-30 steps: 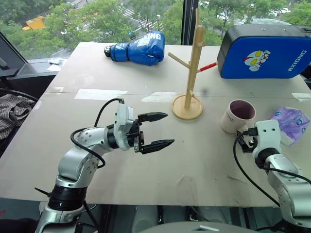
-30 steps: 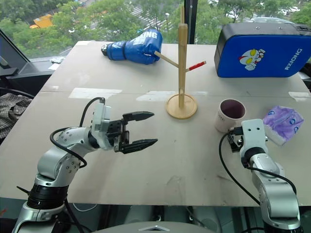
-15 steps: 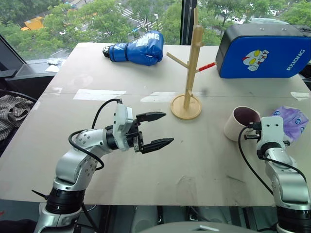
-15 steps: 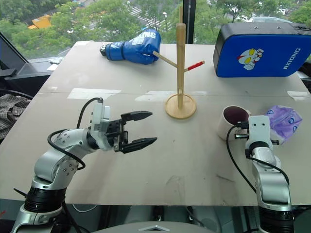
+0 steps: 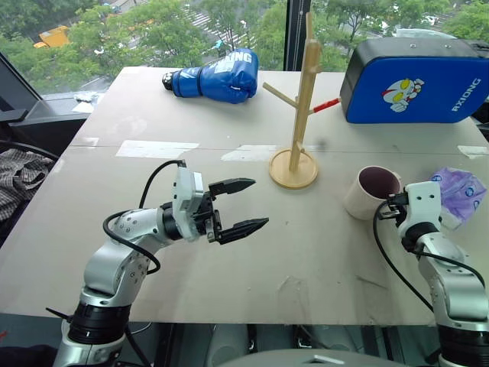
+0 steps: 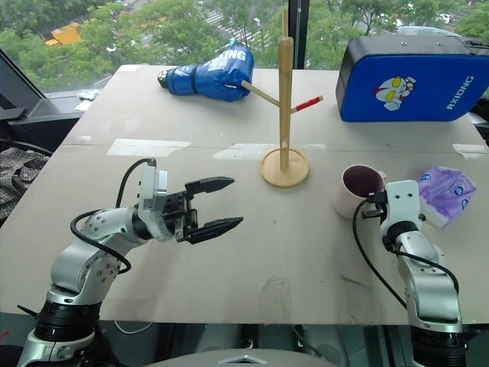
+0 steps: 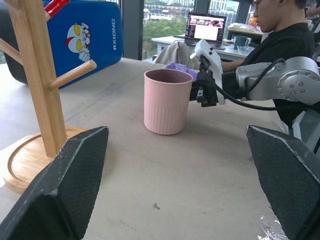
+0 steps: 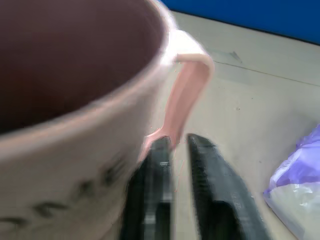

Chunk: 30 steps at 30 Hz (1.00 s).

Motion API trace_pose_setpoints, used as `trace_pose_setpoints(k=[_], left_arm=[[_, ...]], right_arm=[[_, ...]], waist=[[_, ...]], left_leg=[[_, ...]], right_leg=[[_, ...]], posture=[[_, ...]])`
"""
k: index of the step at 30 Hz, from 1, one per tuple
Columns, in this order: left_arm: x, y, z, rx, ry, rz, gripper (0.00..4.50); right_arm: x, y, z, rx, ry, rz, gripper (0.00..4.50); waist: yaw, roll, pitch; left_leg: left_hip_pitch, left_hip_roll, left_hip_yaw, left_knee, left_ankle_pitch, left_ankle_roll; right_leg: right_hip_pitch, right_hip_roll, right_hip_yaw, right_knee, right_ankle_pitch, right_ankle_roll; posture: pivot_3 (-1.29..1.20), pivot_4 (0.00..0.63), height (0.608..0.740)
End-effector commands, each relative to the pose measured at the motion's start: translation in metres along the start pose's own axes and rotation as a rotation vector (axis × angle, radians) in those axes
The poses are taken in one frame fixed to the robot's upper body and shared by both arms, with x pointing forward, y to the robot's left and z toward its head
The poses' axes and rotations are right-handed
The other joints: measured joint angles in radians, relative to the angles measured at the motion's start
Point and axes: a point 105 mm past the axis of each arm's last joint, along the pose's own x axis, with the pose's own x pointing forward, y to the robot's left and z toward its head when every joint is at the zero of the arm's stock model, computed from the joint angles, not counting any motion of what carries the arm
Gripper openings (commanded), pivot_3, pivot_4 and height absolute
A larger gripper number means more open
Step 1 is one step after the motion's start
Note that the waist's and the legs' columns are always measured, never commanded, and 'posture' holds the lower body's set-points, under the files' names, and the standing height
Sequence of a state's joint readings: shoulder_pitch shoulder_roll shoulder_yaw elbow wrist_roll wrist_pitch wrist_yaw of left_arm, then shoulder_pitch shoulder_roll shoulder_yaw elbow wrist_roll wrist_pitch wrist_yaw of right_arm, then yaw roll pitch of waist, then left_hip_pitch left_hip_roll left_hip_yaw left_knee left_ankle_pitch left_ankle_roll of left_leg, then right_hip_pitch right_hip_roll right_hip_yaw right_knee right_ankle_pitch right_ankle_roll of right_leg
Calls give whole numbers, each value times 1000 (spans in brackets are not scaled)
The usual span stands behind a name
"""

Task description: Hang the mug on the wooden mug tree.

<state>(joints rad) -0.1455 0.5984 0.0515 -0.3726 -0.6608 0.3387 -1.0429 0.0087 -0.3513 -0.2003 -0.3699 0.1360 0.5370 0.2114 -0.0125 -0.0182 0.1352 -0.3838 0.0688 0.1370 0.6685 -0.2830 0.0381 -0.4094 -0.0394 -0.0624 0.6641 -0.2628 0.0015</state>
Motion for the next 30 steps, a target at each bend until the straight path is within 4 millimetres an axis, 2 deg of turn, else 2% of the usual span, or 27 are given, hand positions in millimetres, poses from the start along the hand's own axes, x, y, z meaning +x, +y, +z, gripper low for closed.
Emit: trace_pose_setpoints(k=[1,3,11,15,16,17,18,21,26,30], left_arm=[[1,-1,9,39,-23,0,4500],[1,-1,10,38,-23,-2,4500],[2,-2,11,34,-26,-6,4500],[-2,-2,13,26,-36,6,4500],[-3,-1,13,22,-39,13,4500],[-4,-1,13,17,-40,20,4500],[-4,-1,13,13,-41,24,4500],[-7,1,14,21,-70,72,4500],[-22,3,21,2,-194,132,4500],[-24,3,20,-32,-203,131,4500]], right_arm=[[-3,-4,13,-5,-56,29,2302],[0,-4,13,5,-65,49,3175],[22,-5,10,4,-83,121,3175],[27,-2,15,13,-121,165,1371],[26,0,17,18,-132,176,1179],[26,1,18,17,-141,188,478],[25,2,20,13,-150,202,21],[20,5,37,2,-214,258,21],[11,21,99,-83,-346,457,21],[22,29,142,-167,-398,589,21]], waist=[[0,0,0],[-1,0,0],[-1,0,0],[0,0,0],[0,0,0],[0,0,0],[0,0,0],[0,1,0],[-6,4,2],[-3,4,3]], left_leg=[[0,0,0,0,0,0],[0,0,0,0,0,0],[0,0,0,0,0,0],[0,0,0,0,0,0],[0,0,0,0,0,0],[0,0,0,0,0,0],[0,0,0,0,0,0],[0,0,0,0,0,0],[0,0,1,0,0,0],[1,1,0,0,0,0]], right_leg=[[0,0,0,0,0,0],[0,0,0,0,0,0],[0,1,0,0,0,0],[0,0,0,0,0,0],[0,0,0,0,0,0],[0,0,0,0,0,0],[0,0,1,0,0,0],[0,-3,0,0,0,0],[0,-3,1,0,0,0],[0,-1,1,0,0,0]], posture=[[0,150,733],[0,150,733],[0,150,733],[0,150,733],[0,150,733],[0,150,733],[0,150,733],[0,150,733],[0,150,733],[0,150,733]])
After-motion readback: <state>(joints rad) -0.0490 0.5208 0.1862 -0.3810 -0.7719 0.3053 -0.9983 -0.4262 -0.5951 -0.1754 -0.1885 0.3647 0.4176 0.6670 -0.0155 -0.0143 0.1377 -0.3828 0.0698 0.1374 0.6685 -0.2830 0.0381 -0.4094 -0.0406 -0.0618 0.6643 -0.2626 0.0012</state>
